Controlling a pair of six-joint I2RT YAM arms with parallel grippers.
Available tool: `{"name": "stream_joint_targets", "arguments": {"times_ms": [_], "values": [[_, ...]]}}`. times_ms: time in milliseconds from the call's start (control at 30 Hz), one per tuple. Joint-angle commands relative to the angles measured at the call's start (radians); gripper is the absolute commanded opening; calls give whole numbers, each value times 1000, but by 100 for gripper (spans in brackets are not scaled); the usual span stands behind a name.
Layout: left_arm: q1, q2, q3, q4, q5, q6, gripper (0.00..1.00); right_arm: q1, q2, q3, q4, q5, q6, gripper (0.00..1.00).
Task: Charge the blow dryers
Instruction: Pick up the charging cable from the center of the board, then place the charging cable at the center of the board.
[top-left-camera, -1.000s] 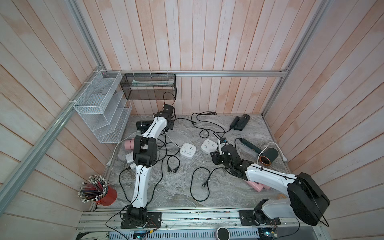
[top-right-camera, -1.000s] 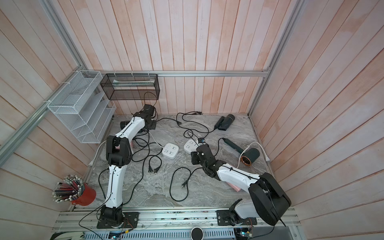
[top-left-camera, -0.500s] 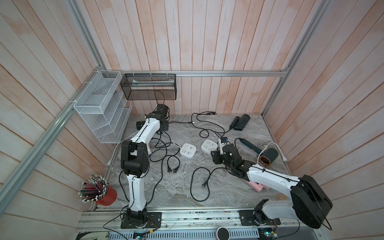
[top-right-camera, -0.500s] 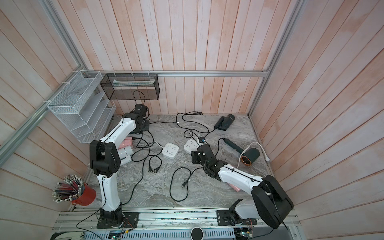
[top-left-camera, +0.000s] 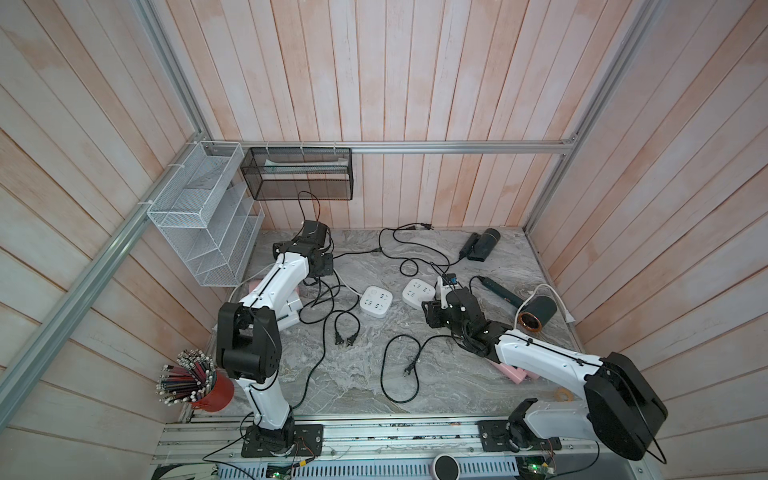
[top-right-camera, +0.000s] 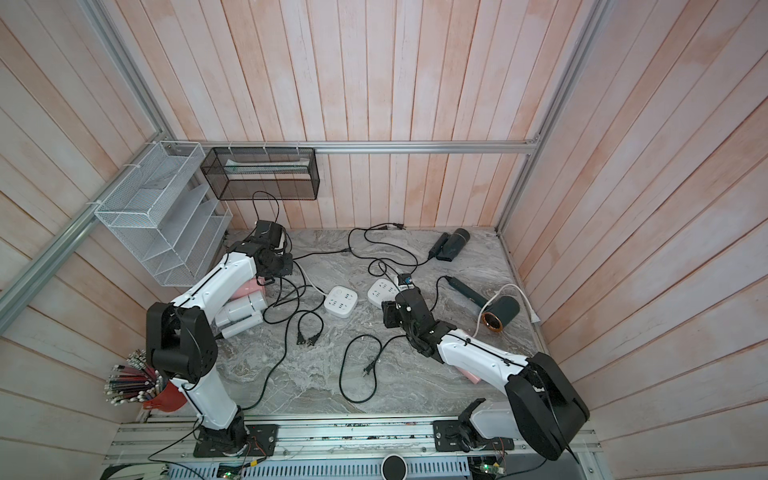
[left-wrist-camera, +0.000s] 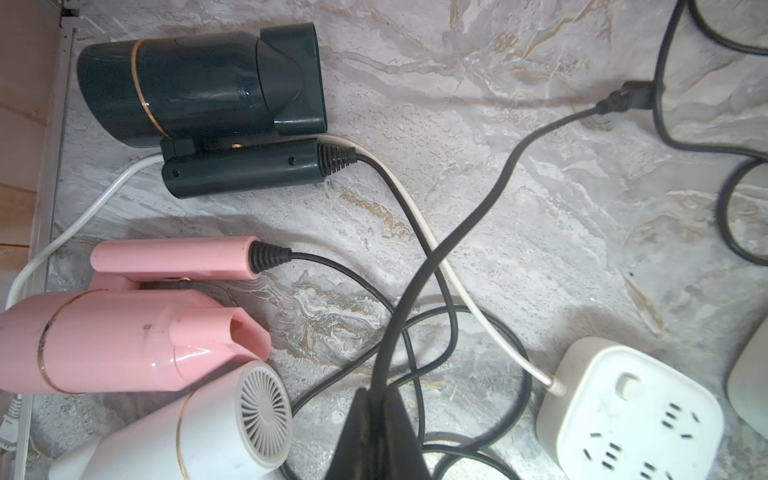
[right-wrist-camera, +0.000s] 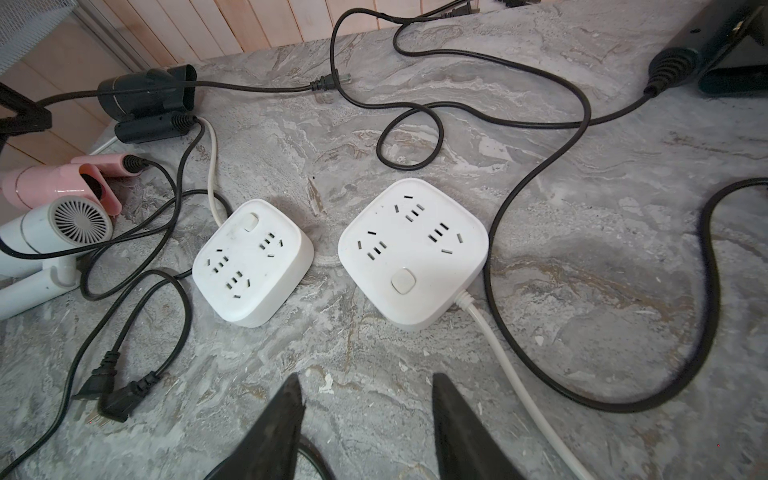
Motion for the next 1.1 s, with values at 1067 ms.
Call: {"name": "stream_joint_targets", "arguments": {"times_ms": [1067], "values": [[129, -100, -76, -29, 42, -29, 10, -4, 17, 39, -24, -13, 8, 51]]}}
